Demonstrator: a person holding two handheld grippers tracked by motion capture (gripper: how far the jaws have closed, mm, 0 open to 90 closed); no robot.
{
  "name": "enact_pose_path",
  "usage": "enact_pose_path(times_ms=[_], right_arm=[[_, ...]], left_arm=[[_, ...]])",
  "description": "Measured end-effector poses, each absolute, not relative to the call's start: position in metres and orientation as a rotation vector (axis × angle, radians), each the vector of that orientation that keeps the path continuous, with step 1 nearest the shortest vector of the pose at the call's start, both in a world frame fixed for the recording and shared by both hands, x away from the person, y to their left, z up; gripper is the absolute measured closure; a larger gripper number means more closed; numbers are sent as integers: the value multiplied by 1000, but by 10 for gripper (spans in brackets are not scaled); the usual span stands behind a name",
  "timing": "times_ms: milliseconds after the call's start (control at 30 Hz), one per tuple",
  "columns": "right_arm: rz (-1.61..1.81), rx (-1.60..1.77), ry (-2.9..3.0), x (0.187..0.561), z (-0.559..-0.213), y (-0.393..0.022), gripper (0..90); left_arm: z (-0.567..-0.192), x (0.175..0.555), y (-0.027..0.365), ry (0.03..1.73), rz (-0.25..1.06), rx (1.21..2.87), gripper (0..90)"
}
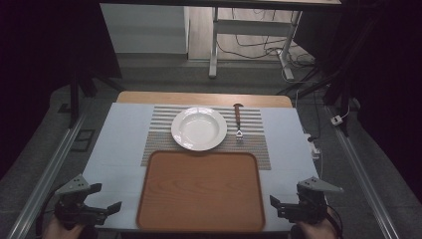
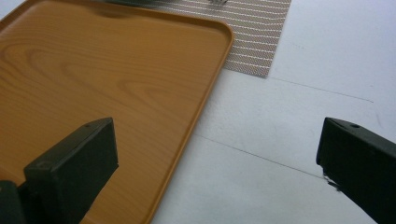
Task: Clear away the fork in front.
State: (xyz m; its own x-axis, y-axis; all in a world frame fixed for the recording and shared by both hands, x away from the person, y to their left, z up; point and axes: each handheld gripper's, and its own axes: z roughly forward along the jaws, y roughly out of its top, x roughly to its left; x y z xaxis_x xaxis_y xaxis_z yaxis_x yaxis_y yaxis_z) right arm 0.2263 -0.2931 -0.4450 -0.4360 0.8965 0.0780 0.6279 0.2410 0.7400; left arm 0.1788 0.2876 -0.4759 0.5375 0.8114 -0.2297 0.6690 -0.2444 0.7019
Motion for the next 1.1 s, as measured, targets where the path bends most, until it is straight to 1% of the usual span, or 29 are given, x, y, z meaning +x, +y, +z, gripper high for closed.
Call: enact_pose_path(times_ms=[1100], right_arm=[[964,1321,2233,229,-446,-283,0]], left_arm=[[-476,181,283,1203,230,2029,0]])
